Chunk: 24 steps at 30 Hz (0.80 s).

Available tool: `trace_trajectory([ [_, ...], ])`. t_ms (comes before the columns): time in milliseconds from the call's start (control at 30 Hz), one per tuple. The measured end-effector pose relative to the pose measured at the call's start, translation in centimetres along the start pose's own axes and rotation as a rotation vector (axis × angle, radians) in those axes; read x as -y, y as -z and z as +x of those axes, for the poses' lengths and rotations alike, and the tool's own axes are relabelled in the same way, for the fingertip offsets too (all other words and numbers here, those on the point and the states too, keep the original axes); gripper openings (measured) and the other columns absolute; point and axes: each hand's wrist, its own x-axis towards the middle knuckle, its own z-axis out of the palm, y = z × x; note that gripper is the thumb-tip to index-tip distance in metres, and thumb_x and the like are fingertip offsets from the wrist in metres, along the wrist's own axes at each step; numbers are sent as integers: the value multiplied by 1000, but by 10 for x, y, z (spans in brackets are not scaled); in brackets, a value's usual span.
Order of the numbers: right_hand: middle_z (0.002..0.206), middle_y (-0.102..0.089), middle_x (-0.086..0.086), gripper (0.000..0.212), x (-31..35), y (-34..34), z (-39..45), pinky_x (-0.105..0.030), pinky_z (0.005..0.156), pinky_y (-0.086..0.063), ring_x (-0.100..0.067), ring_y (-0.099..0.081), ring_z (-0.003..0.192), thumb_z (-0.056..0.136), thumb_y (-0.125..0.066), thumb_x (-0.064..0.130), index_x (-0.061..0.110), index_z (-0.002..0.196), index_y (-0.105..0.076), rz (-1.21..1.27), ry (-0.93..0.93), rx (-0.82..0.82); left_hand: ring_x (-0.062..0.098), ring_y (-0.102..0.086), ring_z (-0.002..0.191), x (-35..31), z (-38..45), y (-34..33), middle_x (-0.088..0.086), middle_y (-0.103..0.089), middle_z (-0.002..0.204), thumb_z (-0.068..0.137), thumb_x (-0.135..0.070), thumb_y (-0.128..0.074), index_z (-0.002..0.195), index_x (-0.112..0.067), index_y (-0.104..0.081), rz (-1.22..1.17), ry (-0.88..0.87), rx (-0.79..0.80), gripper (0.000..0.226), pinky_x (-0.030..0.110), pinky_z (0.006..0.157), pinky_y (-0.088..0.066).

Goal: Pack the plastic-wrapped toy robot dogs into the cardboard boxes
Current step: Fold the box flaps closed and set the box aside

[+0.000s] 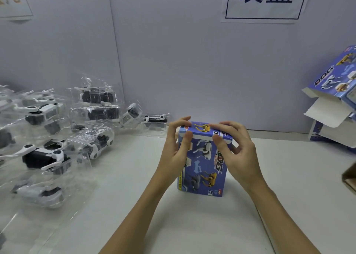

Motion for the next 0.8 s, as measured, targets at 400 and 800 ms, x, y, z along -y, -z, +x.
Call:
trace_trajectory([
  [400, 129, -66, 0, 40, 2, -15, -5, -32, 76, -64, -20, -70, 115, 97, -63, 49, 37, 135, -58, 169, -283, 15, 22, -36, 142, 1, -2, 9, -1, -34, 156, 66, -71, -80, 164, -19, -24, 974, -312, 25, 125, 51, 117, -28],
  [800, 123, -74, -2, 55, 3, -10, -4, -36, 74, -66, -18, -76, 100, 96, -52, 38, 40, 151, -47, 126, -237, 37, 25, -40, 137, 3, -5, 11, 2, -41, 152, 65, -77, -74, 163, -16, -29, 1102, -448, 198, 123, 51, 116, -28],
])
